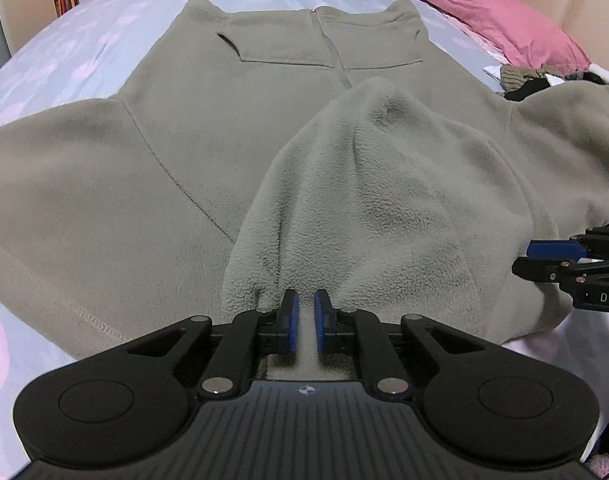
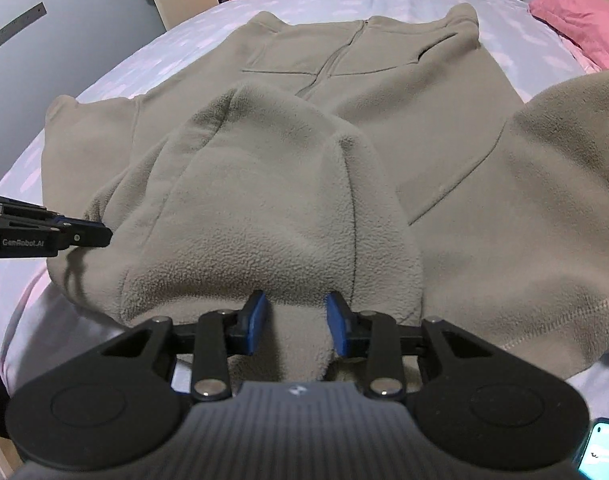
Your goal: Fold clothes
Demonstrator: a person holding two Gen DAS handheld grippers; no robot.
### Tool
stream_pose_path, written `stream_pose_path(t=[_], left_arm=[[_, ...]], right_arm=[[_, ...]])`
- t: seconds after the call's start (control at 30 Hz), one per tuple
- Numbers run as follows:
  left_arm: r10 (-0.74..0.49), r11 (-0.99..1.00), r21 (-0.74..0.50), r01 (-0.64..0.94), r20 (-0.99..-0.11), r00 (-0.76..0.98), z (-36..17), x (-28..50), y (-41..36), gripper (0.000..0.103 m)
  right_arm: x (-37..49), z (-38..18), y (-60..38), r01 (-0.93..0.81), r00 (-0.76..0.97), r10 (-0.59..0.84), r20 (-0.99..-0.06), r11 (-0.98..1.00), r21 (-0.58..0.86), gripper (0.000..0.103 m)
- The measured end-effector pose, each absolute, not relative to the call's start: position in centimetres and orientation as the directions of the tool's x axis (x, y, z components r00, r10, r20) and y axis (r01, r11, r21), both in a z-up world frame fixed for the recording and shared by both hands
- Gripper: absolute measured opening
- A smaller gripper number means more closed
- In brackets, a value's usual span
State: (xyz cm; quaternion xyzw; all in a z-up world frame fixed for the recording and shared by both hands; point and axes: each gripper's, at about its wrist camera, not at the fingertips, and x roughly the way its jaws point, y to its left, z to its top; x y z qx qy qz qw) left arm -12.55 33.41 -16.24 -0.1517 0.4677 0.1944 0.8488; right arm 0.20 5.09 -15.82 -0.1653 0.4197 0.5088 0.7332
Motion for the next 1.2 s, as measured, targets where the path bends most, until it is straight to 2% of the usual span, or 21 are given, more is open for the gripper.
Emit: stream_pose_path(t=[0.2,0.23,0.27,0.3,0.33,0.37,0.5,0.6,0.77,0.97,1.07,1.13,1.2], left_arm=[[0.208,0.884,-0.063,-0.462,-0.834,0.511,-14.7,-13.1,32.6,0.010],[0.213,0.887,-0.057,-0.458,-0.830,0.516,-14.3,-13.3,32.4,0.012],[0.221,0.893,-0.043,-0.448,-0.826,0.519,-13.7,-13.5,32.0,0.018],[0.237,0.905,-0.008,-0.425,-0.820,0.521,-13.1,-13.6,31.3,0.032],[0.258,0.917,0.034,-0.398,-0.809,0.528,-12.5,-13.8,30.6,0.040],[0.277,0.927,0.076,-0.367,-0.797,0.537,-11.9,-14.0,29.8,0.053],[0.315,0.948,0.229,-0.220,-0.769,0.556,-11.2,-14.3,26.5,0.062],[0.359,0.928,0.352,-0.120,-0.760,0.541,-12.5,-14.6,24.0,0.063],[0.512,0.803,0.595,0.014,-0.703,0.494,-16.9,-14.9,21.0,0.063],[0.625,0.644,0.757,0.112,-0.605,0.493,-22.0,-14.8,20.3,0.069],[0.662,0.594,0.798,0.100,-0.555,0.503,-23.5,-14.2,21.1,0.069],[0.651,0.618,0.783,0.070,-0.560,0.512,-23.5,-13.8,21.9,0.067],[0.643,0.632,0.773,0.057,-0.564,0.518,-23.4,-13.4,22.3,0.054]], right_arm=[[-0.3,-14.8,5.1,-0.887,0.142,0.604,-0.785,0.429,0.169,0.037],[-0.5,-14.4,4.9,-0.888,0.144,0.613,-0.777,0.427,0.172,0.040],[-0.8,-13.8,4.5,-0.891,0.145,0.624,-0.768,0.420,0.173,0.042],[-1.2,-13.2,4.2,-0.896,0.146,0.633,-0.760,0.410,0.169,0.052],[-1.8,-12.6,4.0,-0.909,0.152,0.639,-0.754,0.390,0.147,0.058],[-2.6,-12.0,3.7,-0.924,0.163,0.650,-0.742,0.364,0.115,0.059],[-5.7,-10.8,3.2,-0.971,0.190,0.671,-0.717,0.234,-0.038,0.073],[-7.8,-11.5,3.4,-0.979,0.203,0.657,-0.726,0.137,-0.150,0.074],[-9.9,-14.0,3.7,-0.947,0.264,0.619,-0.740,0.022,-0.320,0.079],[-11.2,-17.7,4.3,-0.864,0.372,0.585,-0.720,-0.065,-0.499,0.081],[-11.5,-19.4,5.1,-0.782,0.459,0.587,-0.667,-0.090,-0.617,0.081],[-11.1,-20.0,5.8,-0.759,0.488,0.586,-0.647,-0.080,-0.646,0.080],[-10.4,-20.5,6.4,-0.751,0.507,0.585,-0.633,-0.061,-0.657,0.079]])
